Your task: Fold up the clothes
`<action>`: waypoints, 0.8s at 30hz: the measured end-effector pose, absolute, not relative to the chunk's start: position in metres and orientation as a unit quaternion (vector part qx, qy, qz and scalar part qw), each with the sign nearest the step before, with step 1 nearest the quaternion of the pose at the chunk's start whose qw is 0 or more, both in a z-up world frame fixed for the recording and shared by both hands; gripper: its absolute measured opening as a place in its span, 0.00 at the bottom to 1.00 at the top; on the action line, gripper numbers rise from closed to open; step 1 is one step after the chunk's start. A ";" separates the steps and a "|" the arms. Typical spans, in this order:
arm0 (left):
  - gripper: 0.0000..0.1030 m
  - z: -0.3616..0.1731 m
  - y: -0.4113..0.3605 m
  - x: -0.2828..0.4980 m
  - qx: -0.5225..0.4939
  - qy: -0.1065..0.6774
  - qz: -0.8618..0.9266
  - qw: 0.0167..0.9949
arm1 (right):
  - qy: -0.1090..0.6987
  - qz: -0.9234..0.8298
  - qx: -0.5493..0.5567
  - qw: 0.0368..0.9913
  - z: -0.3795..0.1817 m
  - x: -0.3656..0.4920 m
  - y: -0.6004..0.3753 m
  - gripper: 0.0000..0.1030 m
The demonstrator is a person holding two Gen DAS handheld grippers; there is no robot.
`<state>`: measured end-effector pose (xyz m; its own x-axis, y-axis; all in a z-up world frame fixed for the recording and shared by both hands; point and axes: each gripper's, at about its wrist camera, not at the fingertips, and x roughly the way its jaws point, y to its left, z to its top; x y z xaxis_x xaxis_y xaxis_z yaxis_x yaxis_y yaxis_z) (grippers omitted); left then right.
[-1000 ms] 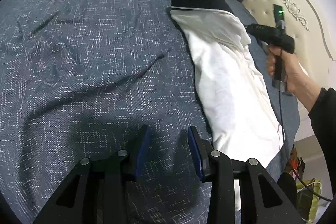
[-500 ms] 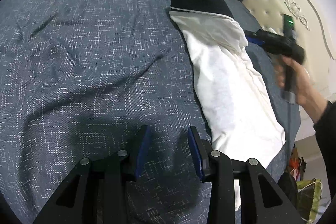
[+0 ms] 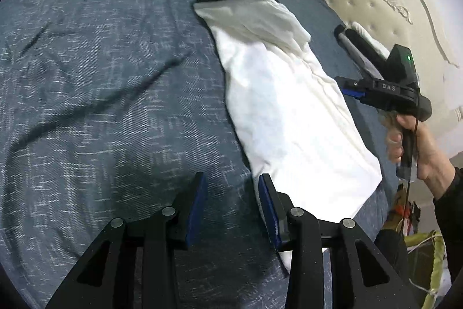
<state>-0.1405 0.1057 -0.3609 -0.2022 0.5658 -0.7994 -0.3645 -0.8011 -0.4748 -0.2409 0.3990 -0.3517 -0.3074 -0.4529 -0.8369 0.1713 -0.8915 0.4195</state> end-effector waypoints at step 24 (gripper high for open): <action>0.39 -0.359 0.105 -0.135 -0.556 -0.086 0.766 0.313 | -0.154 -0.794 0.560 0.180 -0.354 -0.217 0.413 0.20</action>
<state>-0.1353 0.1049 -0.3593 -0.1871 0.5750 -0.7965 -0.3829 -0.7893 -0.4799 -0.2173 0.4135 -0.3537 -0.3073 -0.4581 -0.8341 0.1140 -0.8879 0.4457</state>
